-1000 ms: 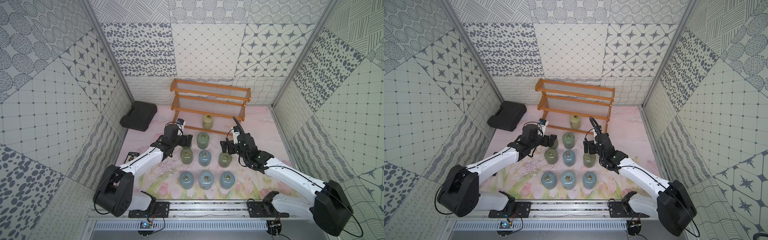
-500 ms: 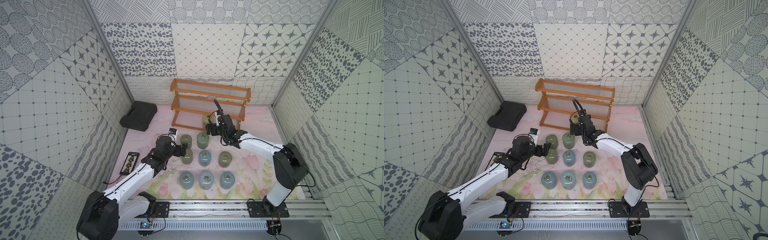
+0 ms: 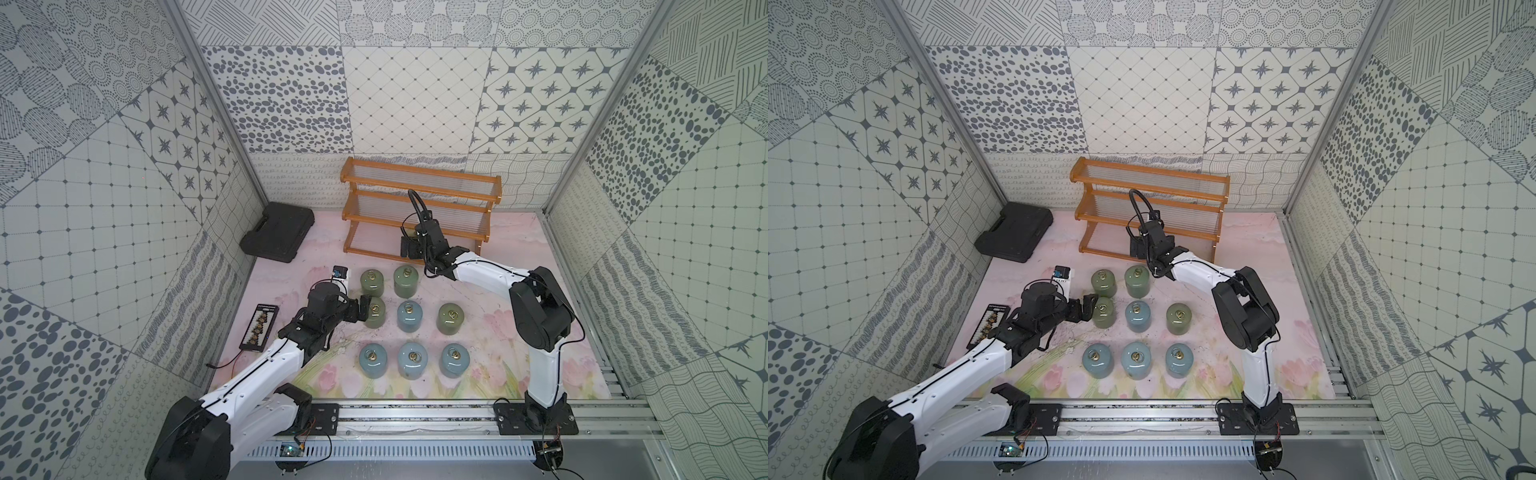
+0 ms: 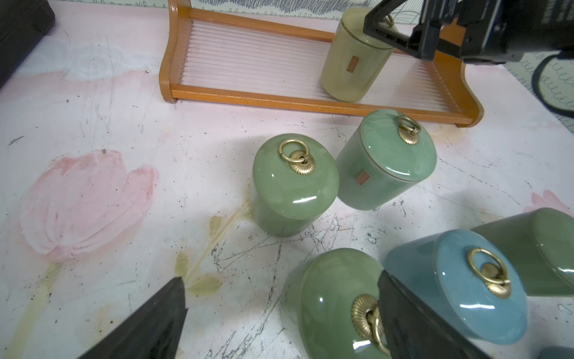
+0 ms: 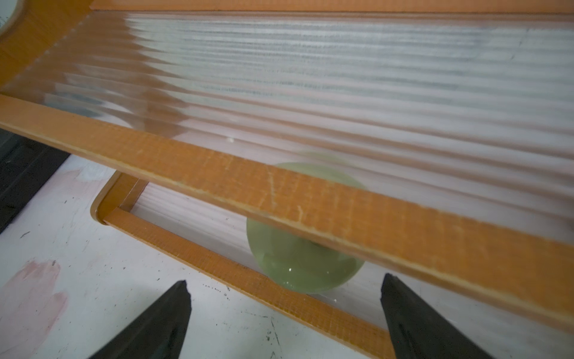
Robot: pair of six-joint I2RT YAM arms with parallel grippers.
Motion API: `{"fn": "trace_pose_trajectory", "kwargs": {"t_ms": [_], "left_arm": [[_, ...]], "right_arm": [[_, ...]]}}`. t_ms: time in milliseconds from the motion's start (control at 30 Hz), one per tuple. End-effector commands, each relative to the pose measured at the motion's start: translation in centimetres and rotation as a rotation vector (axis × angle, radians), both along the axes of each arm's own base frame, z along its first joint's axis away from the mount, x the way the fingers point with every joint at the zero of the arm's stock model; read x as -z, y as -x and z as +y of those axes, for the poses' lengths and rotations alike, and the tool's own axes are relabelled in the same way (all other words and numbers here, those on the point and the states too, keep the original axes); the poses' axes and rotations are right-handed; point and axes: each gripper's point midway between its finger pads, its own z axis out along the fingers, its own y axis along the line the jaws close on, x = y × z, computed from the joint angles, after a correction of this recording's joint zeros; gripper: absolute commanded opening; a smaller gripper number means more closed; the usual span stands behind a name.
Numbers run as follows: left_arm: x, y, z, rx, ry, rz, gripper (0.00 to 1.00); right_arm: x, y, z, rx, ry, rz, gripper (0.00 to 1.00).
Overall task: Remove the tea canisters from the shelf
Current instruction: Pick up the tea canister from the shelf.
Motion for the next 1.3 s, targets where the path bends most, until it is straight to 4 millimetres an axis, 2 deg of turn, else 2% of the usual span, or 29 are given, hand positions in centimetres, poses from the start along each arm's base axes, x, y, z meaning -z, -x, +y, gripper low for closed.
{"fn": "trace_pose_trajectory", "kwargs": {"t_ms": [0, 167, 500, 700, 1000, 1267], "left_arm": [[-0.7, -0.2, 0.1, -0.015, 0.017, -0.033, 1.00], [-1.2, -0.3, 0.1, -0.004, 0.000, -0.044, 1.00], [-0.9, 0.1, -0.1, 0.009, 0.021, -0.038, 1.00], [-1.2, 0.3, 0.0, 0.010, 0.028, -0.054, 1.00], [-1.1, 0.4, 0.1, 0.005, 0.031, -0.051, 1.00], [-1.1, 0.6, 0.2, 0.003, 0.031, -0.048, 1.00]], "right_arm": [[-0.1, -1.0, 0.1, 0.044, 0.005, -0.007, 0.99], [0.9, -1.7, 0.2, 0.060, 0.038, 0.002, 0.99], [2.4, -3.1, 0.3, 0.101, 0.044, 0.037, 0.99], [2.7, -3.9, 0.5, 0.112, 0.050, 0.026, 1.00], [4.1, -4.5, 0.3, 0.123, 0.077, 0.042, 0.99], [4.0, -5.3, -0.1, 0.122, 0.071, 0.021, 0.99]]}}
